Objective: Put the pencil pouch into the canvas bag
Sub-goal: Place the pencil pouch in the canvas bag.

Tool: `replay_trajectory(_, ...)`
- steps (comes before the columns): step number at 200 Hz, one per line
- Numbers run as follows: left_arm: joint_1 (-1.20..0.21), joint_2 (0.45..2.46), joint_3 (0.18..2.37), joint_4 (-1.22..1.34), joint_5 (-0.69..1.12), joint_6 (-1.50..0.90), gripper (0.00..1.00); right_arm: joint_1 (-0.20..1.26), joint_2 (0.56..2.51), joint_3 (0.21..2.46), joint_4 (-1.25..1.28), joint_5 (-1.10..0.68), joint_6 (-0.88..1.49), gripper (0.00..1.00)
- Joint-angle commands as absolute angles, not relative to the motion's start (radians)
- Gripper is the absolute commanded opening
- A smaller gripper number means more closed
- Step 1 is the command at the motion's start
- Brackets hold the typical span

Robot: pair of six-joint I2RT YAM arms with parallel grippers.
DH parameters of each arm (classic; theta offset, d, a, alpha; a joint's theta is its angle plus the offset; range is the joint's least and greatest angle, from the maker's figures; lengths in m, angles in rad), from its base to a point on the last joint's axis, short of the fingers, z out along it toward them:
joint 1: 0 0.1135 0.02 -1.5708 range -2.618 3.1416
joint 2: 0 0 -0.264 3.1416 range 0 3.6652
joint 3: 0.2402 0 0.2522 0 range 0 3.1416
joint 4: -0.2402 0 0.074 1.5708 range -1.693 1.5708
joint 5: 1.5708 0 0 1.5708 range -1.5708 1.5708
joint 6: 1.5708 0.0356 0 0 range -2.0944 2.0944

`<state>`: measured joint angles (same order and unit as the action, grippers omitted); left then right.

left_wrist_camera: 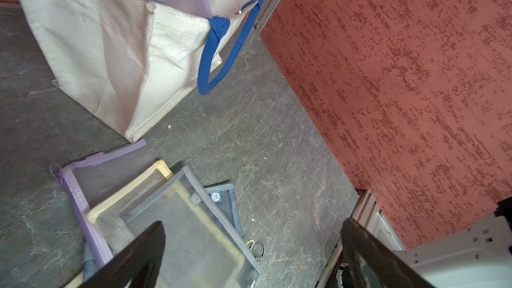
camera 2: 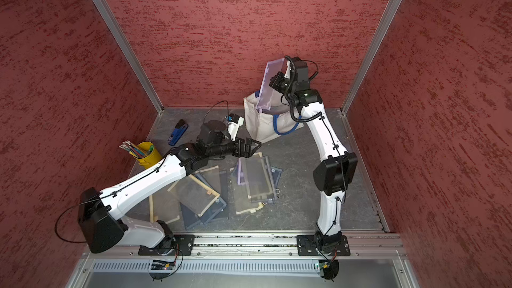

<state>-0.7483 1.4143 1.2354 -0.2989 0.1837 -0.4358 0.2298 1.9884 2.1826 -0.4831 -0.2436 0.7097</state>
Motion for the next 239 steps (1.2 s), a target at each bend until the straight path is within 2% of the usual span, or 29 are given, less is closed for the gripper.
replay_trajectory(1, -0.753, 1.425, 1.261, -0.307, 0.16, -0.41, 1.0, 0.19, 1.976, 2.135, -0.414, -0.153, 0.813, 0.0)
replay_trajectory(64, -0.719, 1.381, 1.206, -0.331, 0.136, -0.409, 0.99, 0.185, 1.926, 1.826, -0.222, -0.112, 0.992, 0.0)
replay_trajectory(109, -0.695, 1.346, 1.162, -0.331, 0.133, -0.429, 0.99, 0.189, 1.922, 1.751, -0.211, -0.112, 0.984, 0.0)
replay_trajectory(140, -0.695, 1.331, 1.14, -0.325, 0.127, -0.442, 1.0, 0.196, 1.913, 1.771, -0.257, -0.076, 0.931, 0.24)
replay_trajectory(196, -0.695, 1.291, 1.095, -0.326, 0.108, -0.473, 1.0, 0.207, 1.882, 1.883, -0.381, -0.064, 0.768, 0.46)
replay_trajectory(239, -0.681, 1.263, 1.023, -0.365, 0.156, -0.55, 0.99, 0.243, 1.805, 1.958, -0.575, -0.097, 0.513, 0.75)
